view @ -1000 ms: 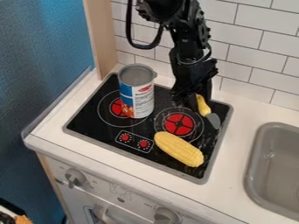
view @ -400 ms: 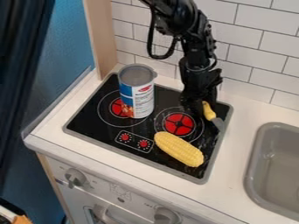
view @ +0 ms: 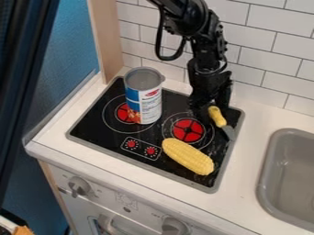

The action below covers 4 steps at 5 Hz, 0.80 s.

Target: Move a yellow object to edge of right burner

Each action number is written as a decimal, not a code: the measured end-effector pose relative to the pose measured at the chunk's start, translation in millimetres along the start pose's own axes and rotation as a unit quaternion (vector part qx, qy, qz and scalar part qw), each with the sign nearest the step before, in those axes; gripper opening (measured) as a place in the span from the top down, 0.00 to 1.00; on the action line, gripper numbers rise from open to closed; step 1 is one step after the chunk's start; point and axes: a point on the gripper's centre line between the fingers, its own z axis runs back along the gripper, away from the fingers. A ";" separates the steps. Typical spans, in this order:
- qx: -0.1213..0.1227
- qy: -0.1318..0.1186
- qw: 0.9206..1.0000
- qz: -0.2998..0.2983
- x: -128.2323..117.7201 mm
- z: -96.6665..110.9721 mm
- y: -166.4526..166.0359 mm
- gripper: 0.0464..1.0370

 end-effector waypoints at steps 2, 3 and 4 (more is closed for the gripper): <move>-0.015 -0.006 1.000 -0.009 -4.0 25.3 2.6 0.04; -0.037 -0.021 0.999 -0.015 -3.4 51.1 1.0 0.04; -0.046 -0.026 0.998 -0.021 -5.3 63.9 1.8 0.04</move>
